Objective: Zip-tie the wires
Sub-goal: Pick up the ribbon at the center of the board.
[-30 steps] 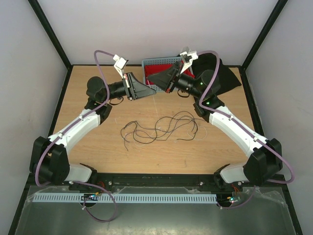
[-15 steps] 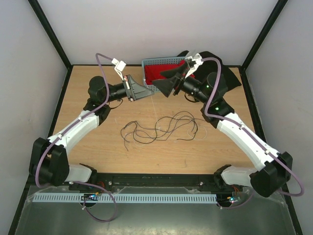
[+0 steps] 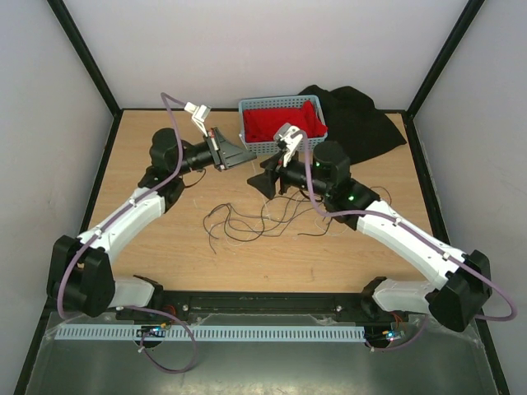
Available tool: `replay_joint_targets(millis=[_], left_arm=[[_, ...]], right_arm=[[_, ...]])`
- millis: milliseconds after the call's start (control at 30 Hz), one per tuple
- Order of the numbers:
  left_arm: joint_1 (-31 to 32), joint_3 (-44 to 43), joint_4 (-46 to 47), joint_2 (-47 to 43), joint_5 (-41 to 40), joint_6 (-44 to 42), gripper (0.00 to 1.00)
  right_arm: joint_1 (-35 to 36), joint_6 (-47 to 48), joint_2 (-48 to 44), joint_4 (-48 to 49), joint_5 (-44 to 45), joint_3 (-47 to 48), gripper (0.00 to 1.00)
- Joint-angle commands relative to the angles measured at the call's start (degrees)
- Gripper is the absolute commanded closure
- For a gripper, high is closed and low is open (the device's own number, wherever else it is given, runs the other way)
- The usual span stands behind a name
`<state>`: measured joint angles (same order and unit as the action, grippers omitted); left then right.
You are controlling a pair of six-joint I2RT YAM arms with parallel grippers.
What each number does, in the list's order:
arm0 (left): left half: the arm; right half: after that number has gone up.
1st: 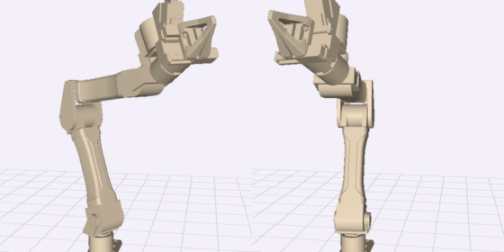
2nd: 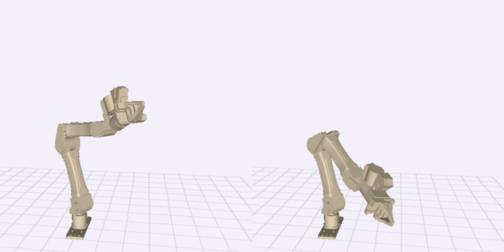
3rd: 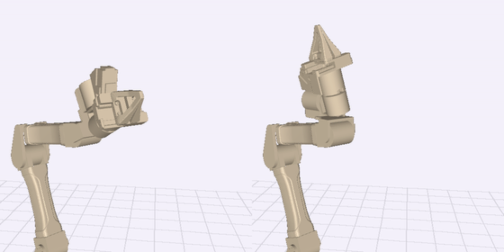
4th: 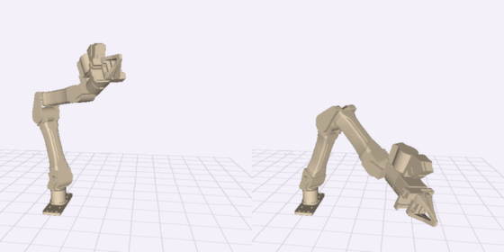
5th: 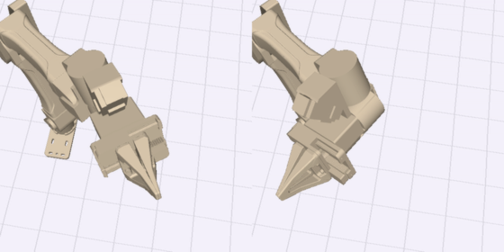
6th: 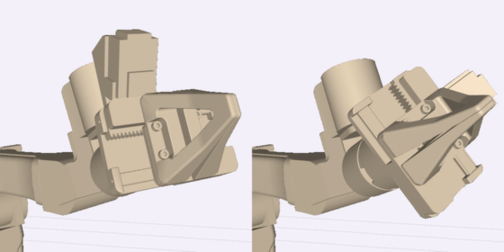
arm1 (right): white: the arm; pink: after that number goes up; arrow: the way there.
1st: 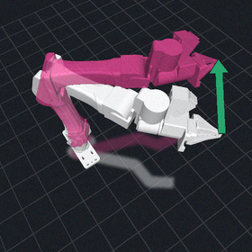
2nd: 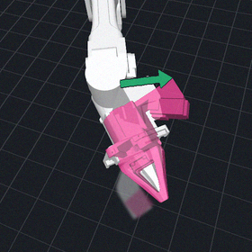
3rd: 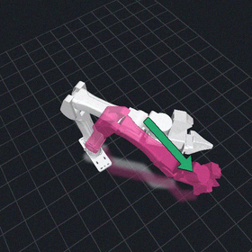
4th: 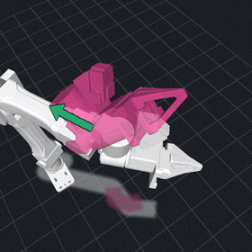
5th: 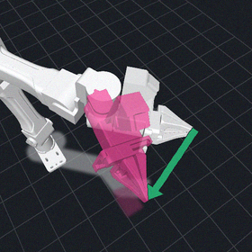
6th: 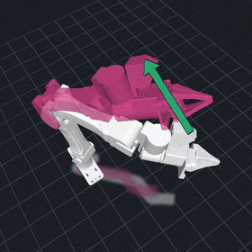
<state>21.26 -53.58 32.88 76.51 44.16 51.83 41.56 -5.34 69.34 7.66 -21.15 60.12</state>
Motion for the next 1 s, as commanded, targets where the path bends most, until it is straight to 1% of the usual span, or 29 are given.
replay_joint_targets(millis=[0,67,133,167,200,233,267,333,467,500,533,600,633,667,700,733,800,867,967], left_arm=[[0.36,0.94,-1.94,-3.41,-1.75,-1.3,1.0],[0.49,1.06,-3.09,-4.16,-2.14,-1.71,1.0],[0.62,0.88,-4.05,-4.58,-2.15,-2.04,1.0],[0.77,0.85,-4.46,-4.68,-2.14,-2.12,1.0],[0.93,0.85,-4.82,-4.79,-2.15,-2.25,1.0],[1.04,0.85,-5.18,-4.88,-2.22,-2.38,1.0],[1.19,0.85,-5.46,-4.95,-2.28,-2.48,1.0],[1.45,1.0,-5.9,-5.05,-2.48,-2.57,1.0],[1.53,0.96,-7.23,-5.4,-3.03,-3.96,1.0],[1.47,0.82,-8.02,-5.75,-3.43,-4.74,0.98],[1.2,0.5,-8.86,-6.07,-3.68,-5.8,0.89],[-0.33,-0.29,-10.16,-6.99,-3.45,-7.34,0.66],[-1.37,-0.56,-10.43,-7.52,-2.83,-7.57,0.56],[-2.37,-0.96,-10.53,-8.24,-1.81,-7.68,0.47],[-3.45,-1.21,-10.48,-9.06,-0.9,-7.92,0.37],[-4.37,-1.33,-10.54,-10.0,-0.1,-7.98,0.29],[-6.19,-1.1,-10.48,-12.24,0.86,-7.66,0.22],[-7.8,-0.84,-10.47,-14.22,2.24,-7.29,0.17],[-9.29,-0.81,-10.31,-16.72,3.86,-6.76,0.13]], right_arm=[[1.28,1.98,1.13,-0.03,3.92,-0.78,0.3],[1.48,1.72,1.63,0.76,3.91,-1.22,0.34],[1.66,1.57,1.94,1.53,3.96,-1.55,0.41],[1.75,1.42,2.11,1.75,3.86,-1.56,0.45],[1.8,1.33,2.2,1.94,3.81,-1.51,0.53],[1.85,1.04,2.33,2.23,3.82,-1.54,0.62],[1.86,0.61,2.31,2.49,4.0,-1.58,0.69],[1.84,0.11,2.43,2.53,4.64,-1.55,0.77],[1.81,-1.21,2.22,2.12,5.3,-2.28,0.96],[1.77,-2.03,2.06,1.96,5.61,-2.48,1.0],[1.54,-2.9,1.98,1.97,5.29,-2.72,1.0],[0.34,-5.03,1.94,1.91,3.34,-3.18,1.0],[-0.72,-6.46,2.06,2.26,1.77,-3.59,1.0],[-1.87,-8.02,1.99,3.13,-0.36,-4.22,1.0],[-3.32,-9.92,1.96,4.31,-2.38,-4.99,1.0],[-4.66,-11.72,1.75,6.09,-4.6,-6.08,1.0],[-6.86,-15.26,1.07,9.83,-7.96,-8.32,1.0],[-8.58,-19.39,0.47,13.52,-11.43,-9.85,1.0],[-10.82,-27.68,-0.86,22.56,-16.84,-12.53,1.0]])
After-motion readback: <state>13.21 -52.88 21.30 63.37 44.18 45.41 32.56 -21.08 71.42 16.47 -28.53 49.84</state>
